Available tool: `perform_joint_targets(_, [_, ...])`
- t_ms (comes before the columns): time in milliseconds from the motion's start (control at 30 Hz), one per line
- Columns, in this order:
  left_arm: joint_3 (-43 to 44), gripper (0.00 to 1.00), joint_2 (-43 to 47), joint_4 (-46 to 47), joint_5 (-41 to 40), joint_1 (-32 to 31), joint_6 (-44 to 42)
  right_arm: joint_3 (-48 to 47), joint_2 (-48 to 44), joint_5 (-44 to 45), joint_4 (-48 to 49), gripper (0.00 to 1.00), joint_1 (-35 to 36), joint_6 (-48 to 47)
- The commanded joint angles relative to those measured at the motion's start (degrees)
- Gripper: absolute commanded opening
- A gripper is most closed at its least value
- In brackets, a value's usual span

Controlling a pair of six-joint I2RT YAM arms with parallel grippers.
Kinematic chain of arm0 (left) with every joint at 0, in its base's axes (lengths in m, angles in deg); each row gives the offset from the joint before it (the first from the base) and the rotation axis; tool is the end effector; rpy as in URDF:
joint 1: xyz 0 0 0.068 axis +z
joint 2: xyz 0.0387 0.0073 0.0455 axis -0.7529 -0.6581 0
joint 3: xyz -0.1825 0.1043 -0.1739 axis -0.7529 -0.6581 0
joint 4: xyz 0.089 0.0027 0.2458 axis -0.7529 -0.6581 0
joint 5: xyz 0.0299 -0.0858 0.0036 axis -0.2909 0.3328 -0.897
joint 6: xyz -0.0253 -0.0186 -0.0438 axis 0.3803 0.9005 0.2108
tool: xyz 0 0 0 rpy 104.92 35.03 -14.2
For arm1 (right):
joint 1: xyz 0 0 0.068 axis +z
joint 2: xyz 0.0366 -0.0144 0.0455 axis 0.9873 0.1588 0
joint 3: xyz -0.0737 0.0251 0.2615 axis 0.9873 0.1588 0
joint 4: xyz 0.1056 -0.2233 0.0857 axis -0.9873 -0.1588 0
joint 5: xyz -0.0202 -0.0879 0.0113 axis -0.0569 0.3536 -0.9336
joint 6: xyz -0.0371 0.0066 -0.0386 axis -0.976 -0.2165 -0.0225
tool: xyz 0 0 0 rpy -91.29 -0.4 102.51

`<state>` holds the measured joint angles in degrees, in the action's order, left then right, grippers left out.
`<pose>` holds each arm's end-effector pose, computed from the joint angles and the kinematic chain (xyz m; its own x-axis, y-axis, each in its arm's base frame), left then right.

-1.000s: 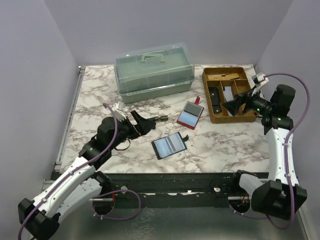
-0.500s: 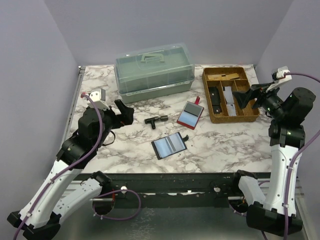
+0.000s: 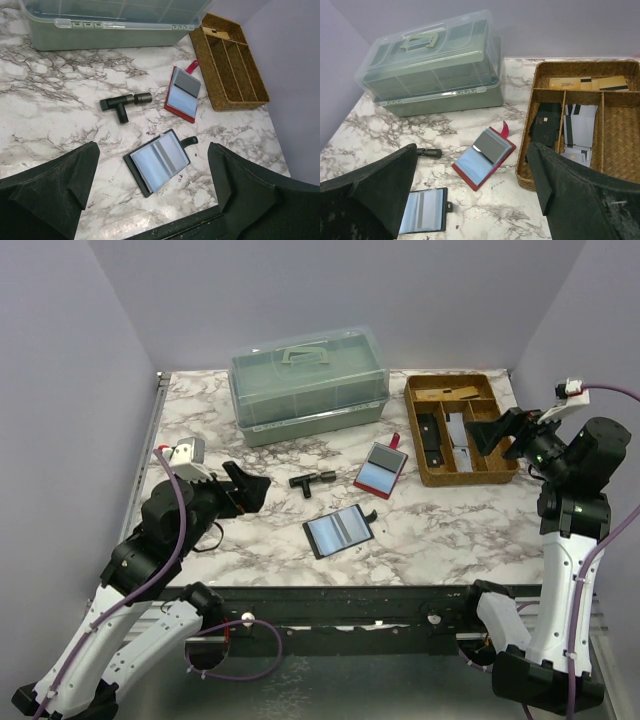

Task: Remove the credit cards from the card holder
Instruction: Reset both arms

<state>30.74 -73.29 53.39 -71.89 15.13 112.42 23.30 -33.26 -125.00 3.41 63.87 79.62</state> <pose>0.0945 -0.0553 0.3677 -0.4111 -0.4033 -0.8175 0.2026 0.8340 -0.5133 0.1651 -0.0272 0.4241 -0.1890 0.2019 -0.9610 -0.3350 0.9066 0.2564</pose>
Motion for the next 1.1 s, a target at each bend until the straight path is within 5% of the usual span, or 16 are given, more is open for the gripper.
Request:
perform_joint_targets(0, [-1.76,0.99,1.13,-0.21,3.1,0.23,1.7,0.6,-0.88,2.61,-0.83,1.0,-0.25,2.77])
perform_joint_targets(1067, [-6.62,0.99,8.29,-0.03,3.96,0.25,5.91,5.01,-5.15,-0.61,2.17,1.0,-0.28,3.49])
